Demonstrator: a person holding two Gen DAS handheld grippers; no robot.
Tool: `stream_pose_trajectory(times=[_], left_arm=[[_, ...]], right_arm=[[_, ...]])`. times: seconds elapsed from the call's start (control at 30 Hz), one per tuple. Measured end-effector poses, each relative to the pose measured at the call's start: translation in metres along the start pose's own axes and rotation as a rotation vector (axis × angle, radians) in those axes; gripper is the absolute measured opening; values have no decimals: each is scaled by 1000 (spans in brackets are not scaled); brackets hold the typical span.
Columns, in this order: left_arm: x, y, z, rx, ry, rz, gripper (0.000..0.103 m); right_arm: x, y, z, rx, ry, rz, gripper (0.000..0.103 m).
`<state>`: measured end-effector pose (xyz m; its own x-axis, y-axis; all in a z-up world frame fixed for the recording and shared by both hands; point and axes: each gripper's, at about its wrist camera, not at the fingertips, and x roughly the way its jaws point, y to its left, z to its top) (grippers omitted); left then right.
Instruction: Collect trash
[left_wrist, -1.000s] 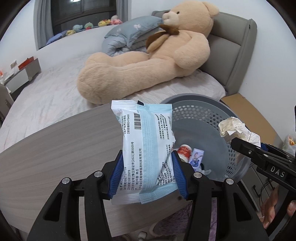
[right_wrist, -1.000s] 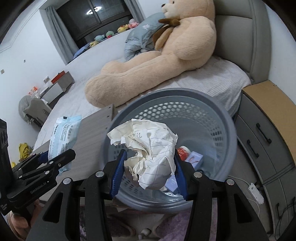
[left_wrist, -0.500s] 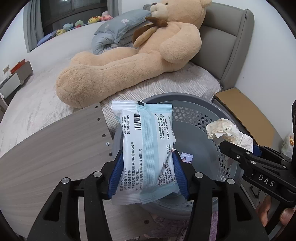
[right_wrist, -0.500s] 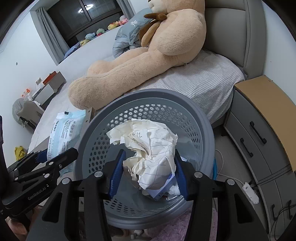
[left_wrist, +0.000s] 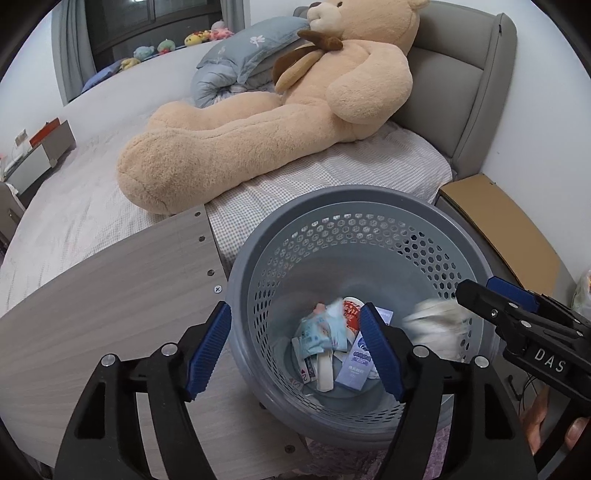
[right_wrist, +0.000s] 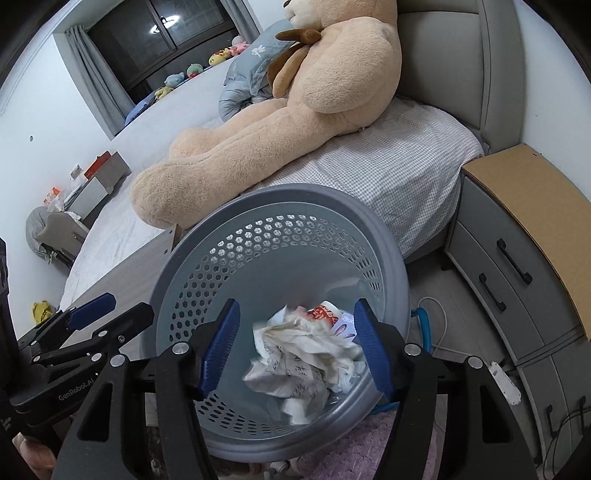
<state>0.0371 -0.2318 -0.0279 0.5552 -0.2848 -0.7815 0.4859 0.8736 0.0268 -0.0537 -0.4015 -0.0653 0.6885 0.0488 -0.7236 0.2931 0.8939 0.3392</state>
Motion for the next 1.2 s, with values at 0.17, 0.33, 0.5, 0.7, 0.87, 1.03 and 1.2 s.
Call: stream_pose_trajectory(times=[0.17, 0.33, 0.5, 0.7, 0.87, 1.03, 1.2], left_arm=[[-2, -2, 1, 1, -13, 7, 79], [-5, -1, 0, -5, -20, 11, 82], [-8, 0, -2, -3, -27, 26, 90], [-12, 4, -1, -14, -36, 38, 94], [-15, 6, -3, -20, -40, 48, 96], [-16, 7, -3, -24, -37, 55, 97], [-17, 9, -3, -27, -35, 63, 97]], right_arm=[[-2, 1, -2, 2, -1, -5, 62], [-4, 2, -3, -5, -10, -17, 62], [-6, 3, -4, -8, -15, -23, 64], [-11, 6, -4, -15, -27, -35, 68], [-13, 7, -4, -17, -29, -39, 68], [-13, 8, -4, -22, -31, -42, 68], [-14, 10, -5, -26, -33, -48, 69]])
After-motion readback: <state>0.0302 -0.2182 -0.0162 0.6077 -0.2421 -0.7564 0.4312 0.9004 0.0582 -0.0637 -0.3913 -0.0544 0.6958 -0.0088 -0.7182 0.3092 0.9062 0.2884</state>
